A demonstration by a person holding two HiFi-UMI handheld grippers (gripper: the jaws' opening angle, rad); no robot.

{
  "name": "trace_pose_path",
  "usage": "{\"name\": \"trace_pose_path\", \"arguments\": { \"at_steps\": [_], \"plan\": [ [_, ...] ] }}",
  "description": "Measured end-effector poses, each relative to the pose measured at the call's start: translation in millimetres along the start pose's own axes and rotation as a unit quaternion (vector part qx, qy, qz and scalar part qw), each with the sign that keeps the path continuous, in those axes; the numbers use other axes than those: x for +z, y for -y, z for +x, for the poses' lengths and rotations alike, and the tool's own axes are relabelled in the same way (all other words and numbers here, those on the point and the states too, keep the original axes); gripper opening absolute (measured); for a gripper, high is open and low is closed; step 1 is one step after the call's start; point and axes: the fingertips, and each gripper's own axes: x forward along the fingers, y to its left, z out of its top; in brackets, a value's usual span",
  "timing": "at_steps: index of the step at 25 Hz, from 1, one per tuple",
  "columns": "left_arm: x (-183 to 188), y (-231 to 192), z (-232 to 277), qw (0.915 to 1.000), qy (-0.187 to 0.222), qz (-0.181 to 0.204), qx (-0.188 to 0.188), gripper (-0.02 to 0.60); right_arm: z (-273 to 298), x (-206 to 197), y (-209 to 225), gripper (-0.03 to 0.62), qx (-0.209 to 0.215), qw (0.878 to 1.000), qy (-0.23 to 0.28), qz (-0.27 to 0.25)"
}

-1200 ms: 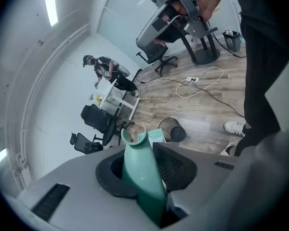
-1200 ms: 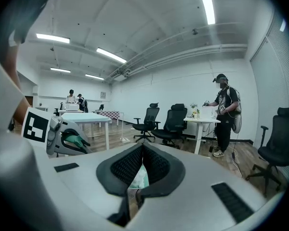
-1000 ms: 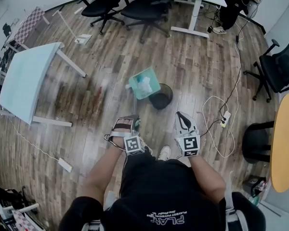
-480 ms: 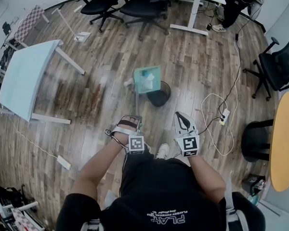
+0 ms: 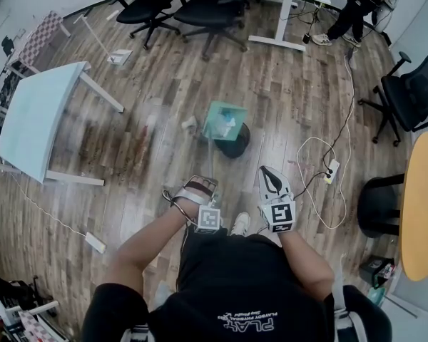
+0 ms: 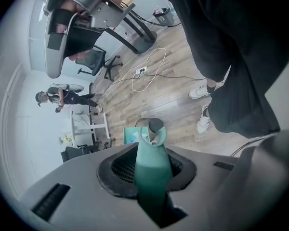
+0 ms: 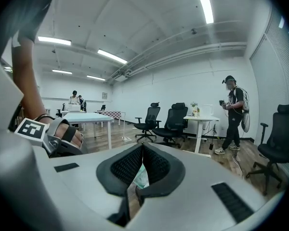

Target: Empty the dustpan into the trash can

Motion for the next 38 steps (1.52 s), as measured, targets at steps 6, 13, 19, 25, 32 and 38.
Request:
{"name": "trace_pose_path", "arguments": {
  "at_steps": [6,13,19,25,32,38],
  "plan": [
    [3.6,2.8,-3.1,1.0,0.004,0.002,-0.003,0.098,-2.0,-3.0,3.1,0.023,-0.005,1.0,-0.003,0.006],
    [19.4,33.2,-8.3,0.9899,0.011,0.14,-0.022,0.098,-3.4,-11.1,-0.4,0.023,0.0,1.0,-0.006,0.013],
    [18.7,54.5,-10.4,0.9741,0.01,0.223,-0.037,0.103,-1.8,-13.4,-3.1,0.023,0.006,1.0,-0.007,0.017],
    [14.4,64.7,-9.4,0.9636,0.004,0.264,-0.042,0.107,-1.5,-21.1,-4.9,0.023,0.009,1.0,-0.011,0.018],
    [13.9,65.9,-10.1,0.9633,0.003,0.265,-0.043,0.107,-0.4,-19.9,-4.7,0.023,0.01,1.0,-0.013,0.017],
    [11.2,61.7,-10.5,0.9645,0.004,0.261,-0.042,0.109,0.7,-21.6,-2.3,0.023,0.007,1.0,-0.008,0.018]
  ]
}}
